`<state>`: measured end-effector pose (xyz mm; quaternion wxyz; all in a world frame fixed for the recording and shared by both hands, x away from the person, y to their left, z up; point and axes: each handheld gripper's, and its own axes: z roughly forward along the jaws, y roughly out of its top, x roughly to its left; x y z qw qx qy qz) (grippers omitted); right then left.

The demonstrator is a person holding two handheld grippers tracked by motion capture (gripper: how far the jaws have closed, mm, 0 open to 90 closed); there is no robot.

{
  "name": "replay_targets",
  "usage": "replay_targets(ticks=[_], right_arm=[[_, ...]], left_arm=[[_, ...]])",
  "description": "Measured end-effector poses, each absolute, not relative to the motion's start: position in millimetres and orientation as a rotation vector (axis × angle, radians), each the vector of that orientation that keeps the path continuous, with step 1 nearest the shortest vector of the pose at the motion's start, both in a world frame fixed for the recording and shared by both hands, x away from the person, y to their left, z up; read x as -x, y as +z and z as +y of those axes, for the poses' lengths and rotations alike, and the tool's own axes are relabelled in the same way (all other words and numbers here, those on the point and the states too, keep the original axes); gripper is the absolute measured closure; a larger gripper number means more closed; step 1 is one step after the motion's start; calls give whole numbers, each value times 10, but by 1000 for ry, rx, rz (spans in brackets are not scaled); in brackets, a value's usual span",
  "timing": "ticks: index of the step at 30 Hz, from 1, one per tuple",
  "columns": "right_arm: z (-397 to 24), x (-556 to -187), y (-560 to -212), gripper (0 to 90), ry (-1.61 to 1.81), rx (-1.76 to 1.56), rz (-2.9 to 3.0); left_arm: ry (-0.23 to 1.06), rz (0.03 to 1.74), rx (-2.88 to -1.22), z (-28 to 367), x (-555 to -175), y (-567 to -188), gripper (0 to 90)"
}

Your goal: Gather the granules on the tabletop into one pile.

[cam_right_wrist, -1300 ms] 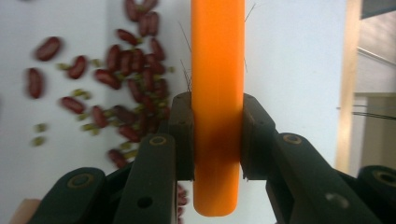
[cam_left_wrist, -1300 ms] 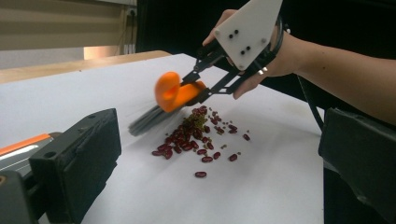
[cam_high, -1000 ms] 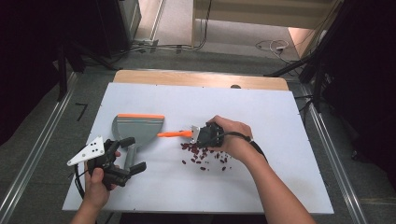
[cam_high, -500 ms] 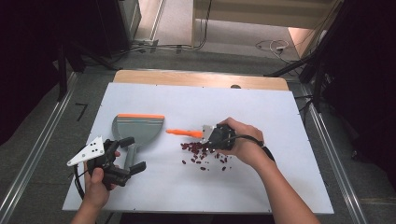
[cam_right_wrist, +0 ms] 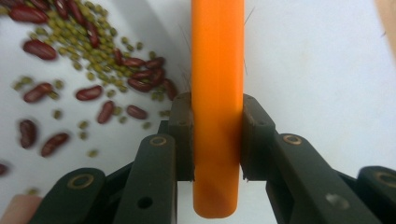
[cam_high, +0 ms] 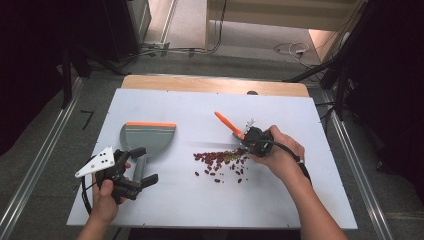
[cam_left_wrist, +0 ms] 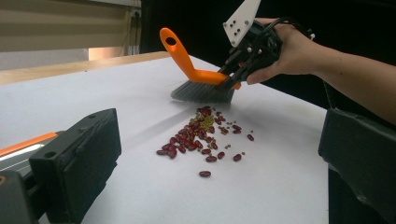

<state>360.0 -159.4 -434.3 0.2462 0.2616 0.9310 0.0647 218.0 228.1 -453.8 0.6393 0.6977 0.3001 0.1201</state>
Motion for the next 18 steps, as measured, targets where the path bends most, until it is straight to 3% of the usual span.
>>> replay_targets(ticks=[18], right_arm=[[-1280,-3430,-4307,684,176,-760,2616]], left_arm=[[265,674,-1614,2235,-2181,-4549,0]])
